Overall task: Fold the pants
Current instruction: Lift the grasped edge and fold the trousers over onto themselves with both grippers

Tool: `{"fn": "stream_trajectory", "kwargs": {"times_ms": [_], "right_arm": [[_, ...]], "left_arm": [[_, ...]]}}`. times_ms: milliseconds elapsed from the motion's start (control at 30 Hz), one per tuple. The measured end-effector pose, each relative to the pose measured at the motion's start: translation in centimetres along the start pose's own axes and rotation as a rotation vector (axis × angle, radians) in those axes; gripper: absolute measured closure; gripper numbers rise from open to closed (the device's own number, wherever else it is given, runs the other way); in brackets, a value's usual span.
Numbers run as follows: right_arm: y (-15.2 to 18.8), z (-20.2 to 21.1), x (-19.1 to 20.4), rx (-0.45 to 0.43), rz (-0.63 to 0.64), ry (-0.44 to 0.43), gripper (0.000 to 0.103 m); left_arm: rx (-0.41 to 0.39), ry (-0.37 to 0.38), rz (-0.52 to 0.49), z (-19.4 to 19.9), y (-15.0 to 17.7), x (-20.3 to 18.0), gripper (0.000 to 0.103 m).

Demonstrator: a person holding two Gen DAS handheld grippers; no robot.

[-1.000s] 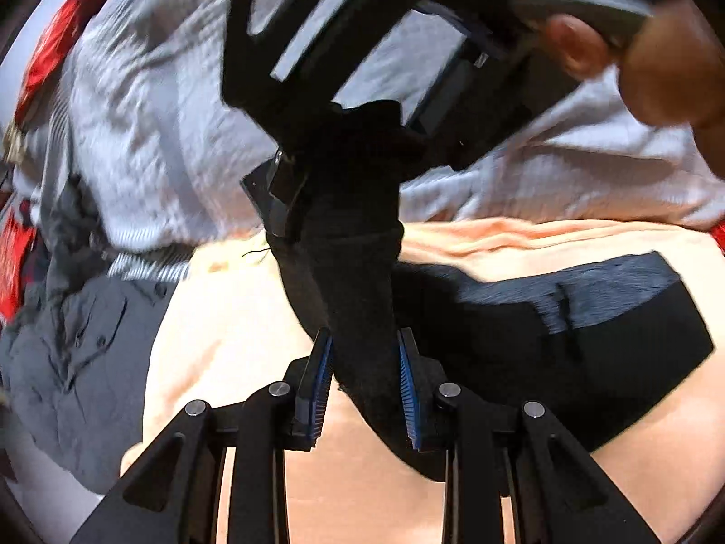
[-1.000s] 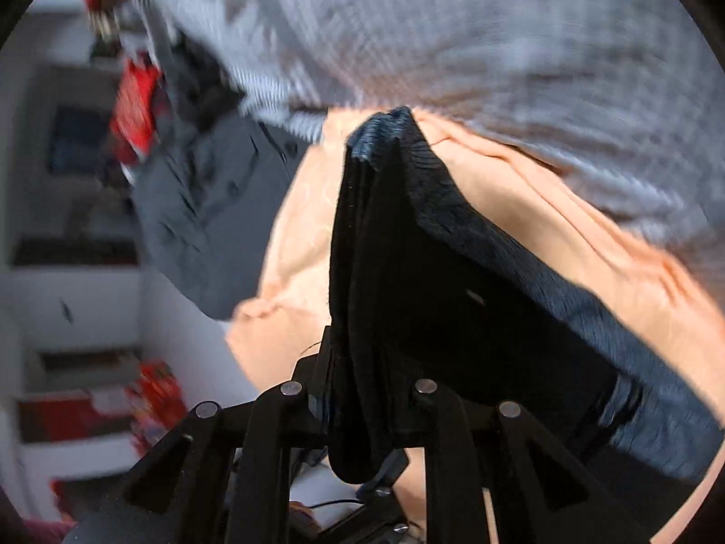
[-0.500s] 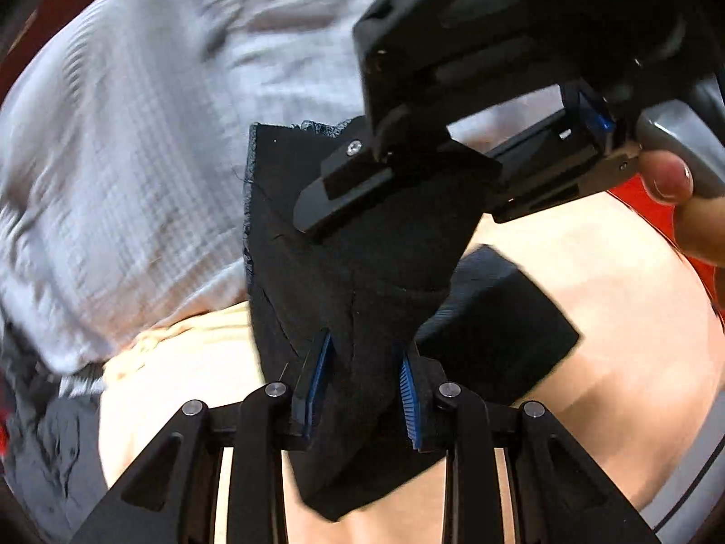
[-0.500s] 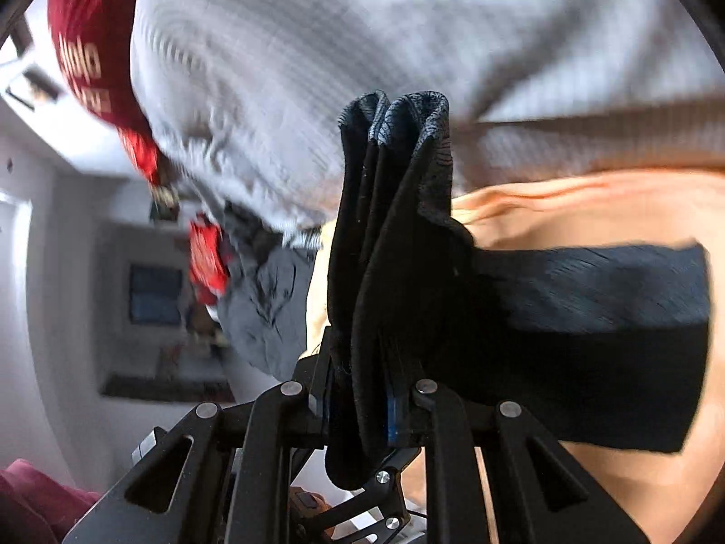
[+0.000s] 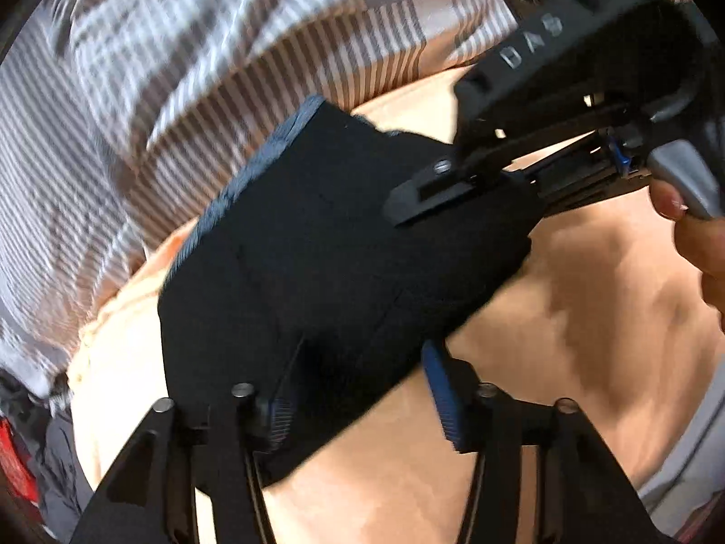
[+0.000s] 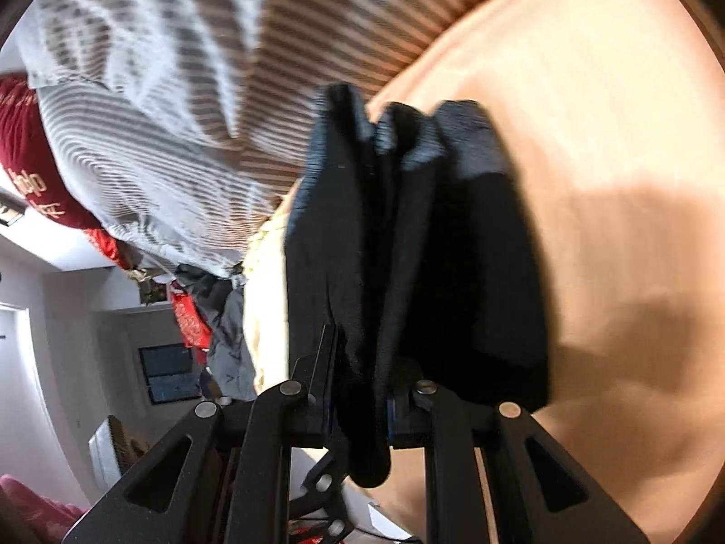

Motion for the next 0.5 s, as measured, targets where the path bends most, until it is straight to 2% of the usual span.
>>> {"fn": "stream_trajectory", "kwargs": {"times_ms": [100,167,233,300,367,433,500], "right_arm": [[0.1,-0.3,-0.2,0.011,0.009,0.045,0.082],[0.1,0.7,-0.4,0.009,0.034,0.105,0.071],[-0.2,2.4,-0.4,-0.017,0.069,0.193,0.062],[-1.0,3.8,0.8,-0.062,0.143,0.273,0.060],[-1.7,4.3,2.7,-0.083,0.201,0.284,0.060],[-2.2,3.6,3.9,-0.068,0.234,0.286,0.060],[-2.4,2.7,3.2,-0.032,0.246,0.356,0.060]], "left_arm": [[0.013,0.011,0.011,0.8,1.3,1.2,0.049],[0.021,0.028,0.068,1.2,1.8,3.2,0.049],[0.032,0.020,0.159,1.4,2.0,5.9,0.049],[0.046,-0.009,0.267,0.6,2.1,9.6,0.049],[0.087,-0.019,0.379,-0.7,2.5,12.4,0.049],[0.154,0.013,0.516,-2.5,3.4,14.5,0.049],[0.210,0.047,0.625,-4.2,4.4,15.6,0.049]]}}
Point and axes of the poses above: each gripper's, at about its wrist camera, not at the fingertips, and z roughly against the way its jaws point, x to its left, y to its underside, the point moved 10 cm from there along -z, roughly the way its jaws point, and after that the axes turned 7 degrees about -y, right-handed, at the moved point
